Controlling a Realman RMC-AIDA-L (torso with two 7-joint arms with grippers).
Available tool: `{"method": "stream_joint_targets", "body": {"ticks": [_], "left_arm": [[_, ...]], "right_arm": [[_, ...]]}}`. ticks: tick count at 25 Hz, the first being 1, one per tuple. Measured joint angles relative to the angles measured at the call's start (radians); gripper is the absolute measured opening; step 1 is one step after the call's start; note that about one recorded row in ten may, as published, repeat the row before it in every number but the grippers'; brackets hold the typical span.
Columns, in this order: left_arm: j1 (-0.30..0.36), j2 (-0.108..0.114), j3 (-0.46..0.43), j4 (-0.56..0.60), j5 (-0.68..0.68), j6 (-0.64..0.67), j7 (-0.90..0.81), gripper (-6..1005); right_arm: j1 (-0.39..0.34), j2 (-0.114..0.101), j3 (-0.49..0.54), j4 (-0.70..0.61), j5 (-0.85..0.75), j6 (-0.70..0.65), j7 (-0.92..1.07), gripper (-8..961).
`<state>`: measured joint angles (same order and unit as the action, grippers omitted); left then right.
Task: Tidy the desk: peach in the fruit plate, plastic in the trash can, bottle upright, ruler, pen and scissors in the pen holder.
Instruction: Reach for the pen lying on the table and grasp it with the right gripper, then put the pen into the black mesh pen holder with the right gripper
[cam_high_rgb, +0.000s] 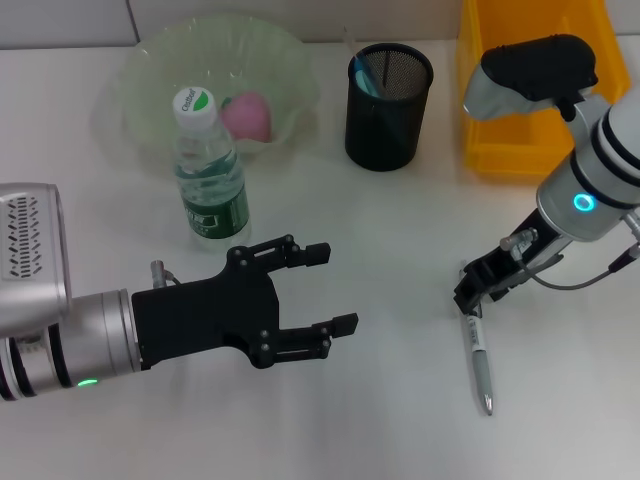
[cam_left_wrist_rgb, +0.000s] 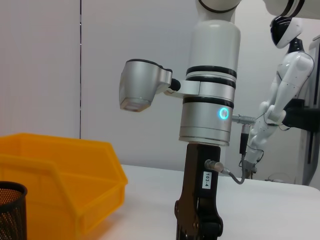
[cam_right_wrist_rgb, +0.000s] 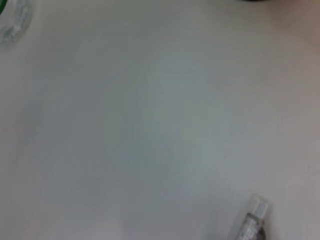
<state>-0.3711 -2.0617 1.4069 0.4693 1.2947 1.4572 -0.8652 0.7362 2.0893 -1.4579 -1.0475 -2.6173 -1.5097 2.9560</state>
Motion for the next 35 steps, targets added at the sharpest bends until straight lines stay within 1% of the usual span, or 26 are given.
{"method": "stream_joint_targets", "body": {"ticks": [2,13,19,23,29,30,31,32,33,35], "left_arm": [[0.000,0.000,0.000,0.000,0.000,0.000,0.000,798],[0.000,0.000,0.000,-0.001,0.000,-0.003,0.000,798],[-0.001,0.000,-0.002,-0.002,0.001,-0.004,0.000,798],[-0.003,0.000,-0.002,-0.002,0.002,-0.005,0.000,798],[-0.005,0.000,0.001,-0.002,0.002,-0.009,0.000,798],[-0.005,0.000,0.001,-0.002,0.002,-0.009,0.000,798],[-0.004,0.000,0.000,-0.001,0.002,-0.009,0.000,798],[-0.004,0.000,0.000,-0.001,0.002,-0.009,0.000,798],[-0.003,0.000,0.000,0.000,0.002,-0.009,0.000,798],[-0.001,0.000,-0.001,0.003,0.002,-0.009,0.000,798]], "right_arm": [[0.001,0.000,-0.009,0.001,0.000,0.002,0.000,411],[0.011,0.000,-0.010,0.024,-0.005,0.004,0.000,295],[0.015,0.000,-0.017,0.033,-0.006,0.003,0.000,283],[0.018,0.000,-0.044,0.030,-0.006,0.003,0.000,275],[0.021,0.000,-0.059,0.032,-0.006,0.005,-0.003,168],[0.020,0.000,-0.059,0.030,-0.006,0.005,-0.005,169],[0.015,0.000,-0.059,0.021,-0.004,0.002,-0.008,170],[0.000,-0.001,-0.055,-0.018,-0.001,0.000,-0.009,171],[0.000,-0.001,-0.055,-0.018,-0.001,0.000,-0.009,172],[-0.027,-0.004,-0.046,-0.093,0.001,-0.005,-0.010,174]]}}
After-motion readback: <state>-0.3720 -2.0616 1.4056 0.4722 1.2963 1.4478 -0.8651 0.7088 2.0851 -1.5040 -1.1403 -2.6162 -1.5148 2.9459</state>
